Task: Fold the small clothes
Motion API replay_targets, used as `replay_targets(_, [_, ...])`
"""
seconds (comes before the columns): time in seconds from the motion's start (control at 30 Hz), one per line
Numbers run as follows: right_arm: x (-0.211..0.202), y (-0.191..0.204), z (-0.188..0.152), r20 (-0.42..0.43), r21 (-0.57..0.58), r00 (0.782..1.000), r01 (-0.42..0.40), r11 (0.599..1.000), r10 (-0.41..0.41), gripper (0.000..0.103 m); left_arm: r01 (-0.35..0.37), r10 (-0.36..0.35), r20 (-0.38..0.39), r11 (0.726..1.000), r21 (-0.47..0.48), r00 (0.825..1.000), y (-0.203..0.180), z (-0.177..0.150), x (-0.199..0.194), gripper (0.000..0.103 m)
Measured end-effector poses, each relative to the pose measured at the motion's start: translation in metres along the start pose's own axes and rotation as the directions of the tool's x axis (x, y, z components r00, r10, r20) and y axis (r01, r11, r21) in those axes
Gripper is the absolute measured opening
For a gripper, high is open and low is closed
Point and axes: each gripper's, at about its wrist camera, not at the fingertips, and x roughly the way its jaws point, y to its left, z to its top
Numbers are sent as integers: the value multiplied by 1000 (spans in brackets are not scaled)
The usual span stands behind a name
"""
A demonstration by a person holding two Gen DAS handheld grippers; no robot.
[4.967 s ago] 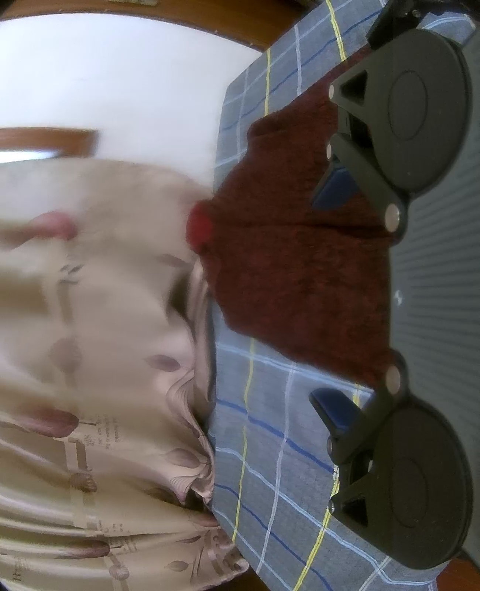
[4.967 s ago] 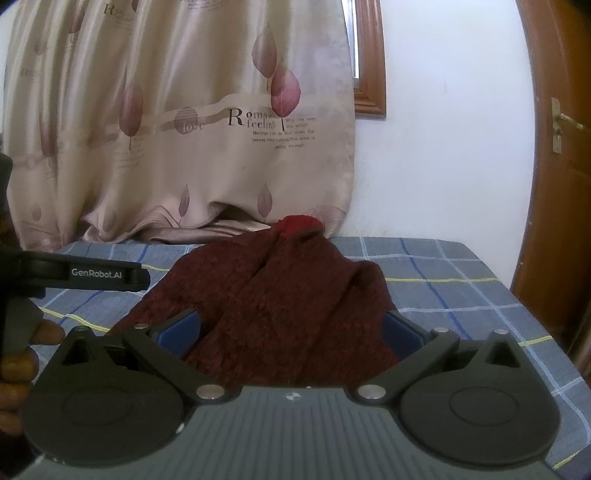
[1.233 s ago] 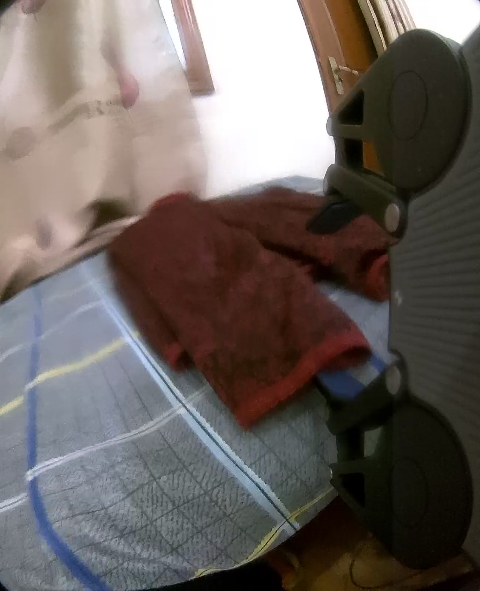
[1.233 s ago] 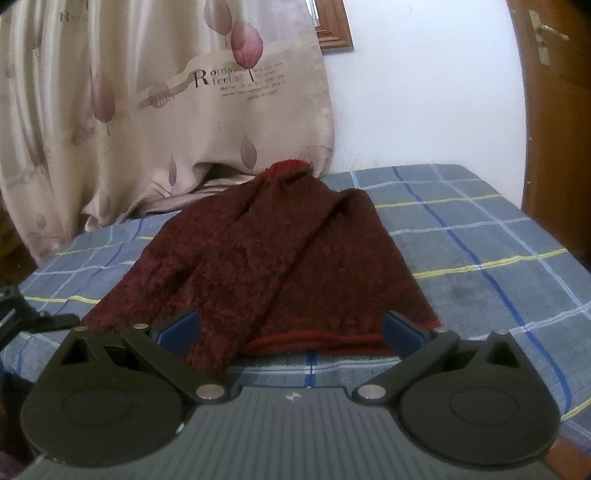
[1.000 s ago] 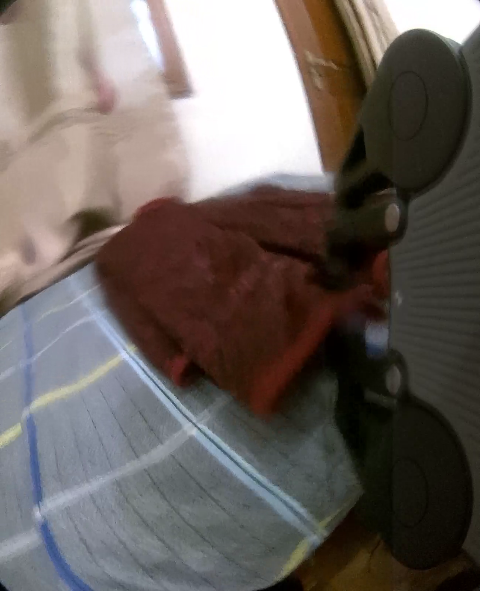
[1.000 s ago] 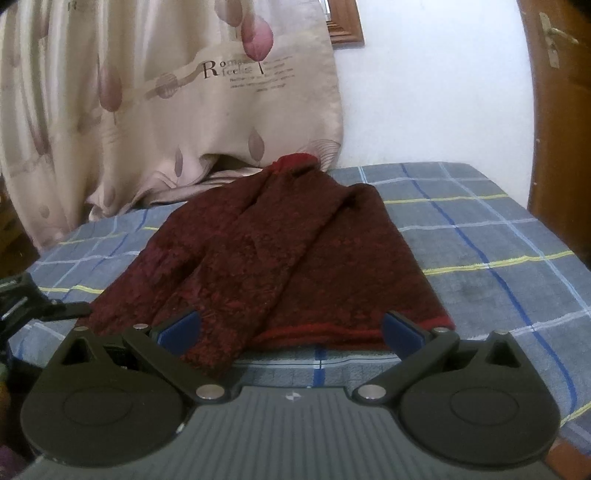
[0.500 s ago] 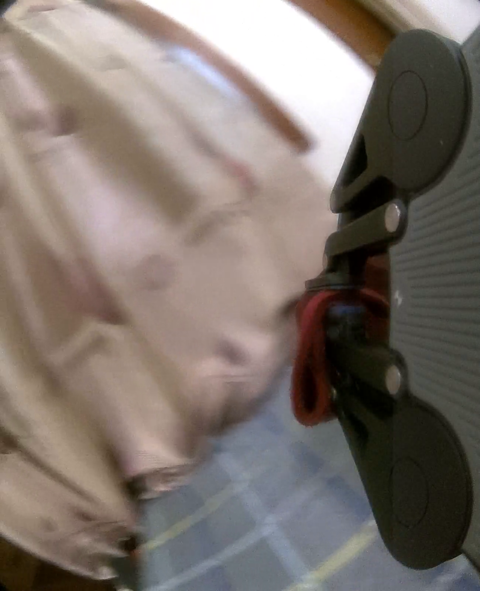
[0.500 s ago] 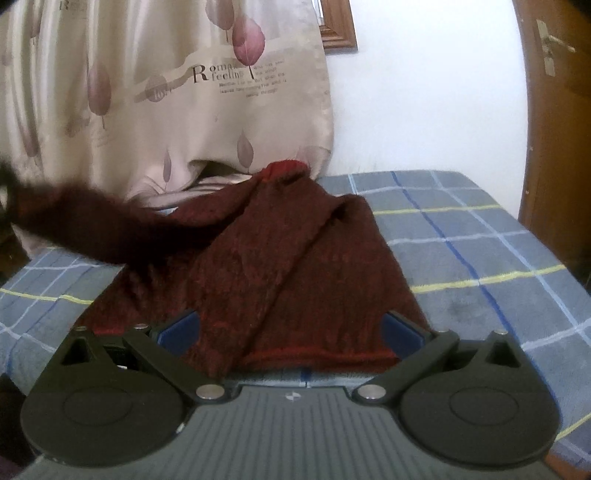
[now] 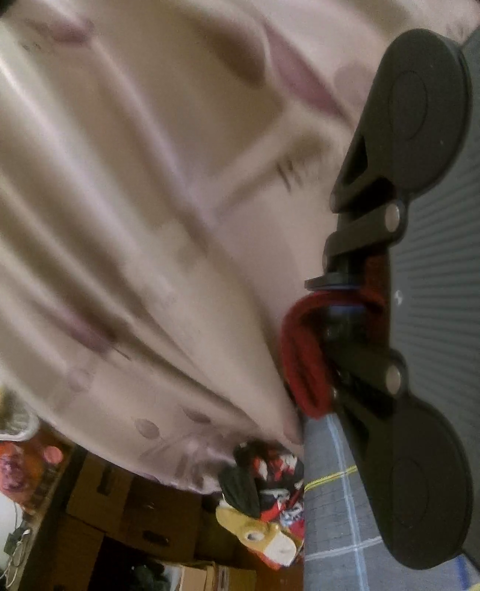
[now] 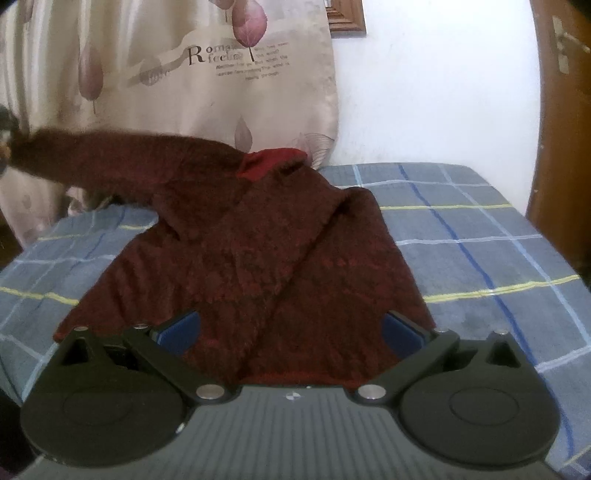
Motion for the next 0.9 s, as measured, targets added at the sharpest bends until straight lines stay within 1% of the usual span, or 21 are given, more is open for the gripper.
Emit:
replay_targets(0.13, [10,-1,5,15,10,998,-68,998,68,103,-35,37,-38,997,74,999,11,-19,50,8])
replay_targets(0.2, [13,0,7,23,-2,995,-100,995,100,103,-41,44,-52,997,65,998,29,-36,65,18])
replay_targets(0.23, [13,1,8,28,-8,992,-121,993,121,103,-71,74,-67,996,47,995,39,-39,74,23])
replay_targets(0.27, [14,4,10,27,-14,990,-138,990,138,103,-103,102,-69,995,-5,992,56,-42,78,39])
replay_targets(0.3, [14,6,10,23,-25,988,-153,988,154,103,-113,110,-57,991,-65,992,72,-44,77,64])
replay_targets(0.33, [14,9,9,18,-42,985,-169,985,170,103,-119,114,-44,984,-134,992,90,-43,75,80])
replay_targets(0.37, [14,12,8,15,-67,983,-184,981,185,103,-134,127,-42,964,-228,991,111,-41,73,98])
replay_targets(0.4, [13,16,6,14,-95,981,-192,977,194,103,-129,119,-48,937,-324,992,131,-38,71,98])
replay_targets(0.43, [12,21,2,8,-135,980,-197,971,200,103,-108,91,-61,904,-413,994,151,-34,69,98])
replay_targets(0.47, [12,26,0,-4,-167,979,-204,965,206,103,-92,65,-73,884,-459,995,163,-28,66,98])
replay_targets(0.5, [12,32,-3,-17,-201,977,-212,956,213,103,-72,40,-79,880,-470,996,170,-22,63,98])
replay_targets(0.53, [12,37,-6,-26,-237,975,-221,946,221,103,-56,25,-75,892,-449,997,172,-15,57,98])
replay_targets(0.57, [10,44,-9,-31,-277,973,-226,934,227,103,-37,17,-55,919,-394,998,168,-7,47,98])
replay_targets(0.63, [6,59,-14,-38,-359,969,-240,902,242,103,-6,-3,-34,960,-281,999,151,1,28,98])
replay_targets(0.67, [3,67,-17,-37,-409,967,-244,879,251,103,22,-32,-46,979,-200,998,135,2,18,98])
replay_targets(0.7, [0,75,-22,-33,-460,966,-241,854,255,103,37,-46,-64,991,-131,997,119,-1,8,98])
replay_targets(0.73, [-2,81,-26,-27,-500,967,-232,834,252,103,45,-51,-79,996,-80,996,102,-7,-2,98])
replay_targets(0.77, [-3,88,-30,-21,-541,968,-220,812,249,103,73,-76,-100,997,-36,992,90,-21,-19,98])
replay_targets(0.83, [-5,97,-38,-17,-598,968,-212,773,252,103,153,-147,-176,988,22,973,73,-50,-47,98])
replay_targets(0.87, [-6,101,-43,-20,-623,968,-208,754,250,103,173,-158,-214,983,54,964,64,-70,-64,98])
replay_targets(0.9, [-8,106,-48,-16,-647,970,-196,737,244,102,190,-169,-233,979,70,958,59,-89,-79,98])
